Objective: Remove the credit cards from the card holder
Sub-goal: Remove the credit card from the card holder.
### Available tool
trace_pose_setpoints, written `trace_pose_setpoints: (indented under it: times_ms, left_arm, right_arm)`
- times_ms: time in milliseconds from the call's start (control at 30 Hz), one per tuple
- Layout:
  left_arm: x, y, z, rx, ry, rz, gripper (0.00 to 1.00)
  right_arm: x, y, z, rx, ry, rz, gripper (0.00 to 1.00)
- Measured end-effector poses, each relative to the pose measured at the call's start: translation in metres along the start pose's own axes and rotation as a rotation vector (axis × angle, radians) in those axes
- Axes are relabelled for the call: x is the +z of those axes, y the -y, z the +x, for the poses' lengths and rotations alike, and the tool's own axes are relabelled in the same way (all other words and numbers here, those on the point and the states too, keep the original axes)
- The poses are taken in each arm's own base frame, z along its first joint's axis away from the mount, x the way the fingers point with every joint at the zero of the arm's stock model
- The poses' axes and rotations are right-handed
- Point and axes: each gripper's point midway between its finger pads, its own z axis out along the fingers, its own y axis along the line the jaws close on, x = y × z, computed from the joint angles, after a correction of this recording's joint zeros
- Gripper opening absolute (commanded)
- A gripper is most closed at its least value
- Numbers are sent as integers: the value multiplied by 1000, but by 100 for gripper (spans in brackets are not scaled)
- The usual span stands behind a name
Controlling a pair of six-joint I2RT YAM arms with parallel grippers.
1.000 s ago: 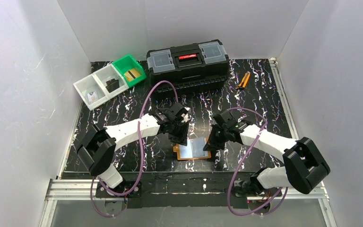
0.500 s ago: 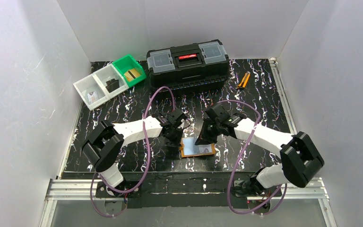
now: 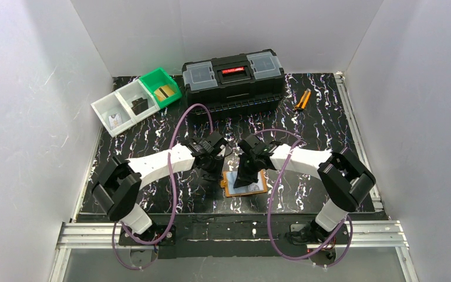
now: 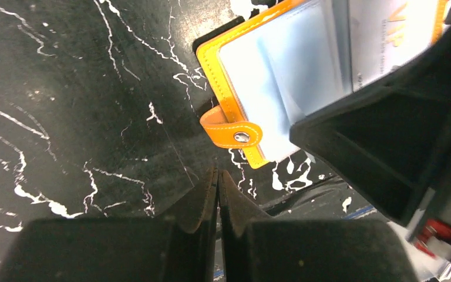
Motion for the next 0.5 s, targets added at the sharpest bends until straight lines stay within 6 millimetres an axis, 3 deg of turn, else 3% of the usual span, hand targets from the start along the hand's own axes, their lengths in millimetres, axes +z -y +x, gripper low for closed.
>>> trace_pose_setpoints:
  times_ms: [100, 200, 500]
  left_arm:
    - [-12, 0, -2, 3, 24, 9, 1]
    - [-21, 2, -3, 7, 38, 17, 1]
    - [-33, 17, -11, 12, 44, 72, 5]
  right_arm:
    - [2, -4, 1, -6, -5, -6, 35]
    - [0, -10, -1, -15, 0, -20, 46]
    - [-22, -23, -10, -45, 70, -49, 65]
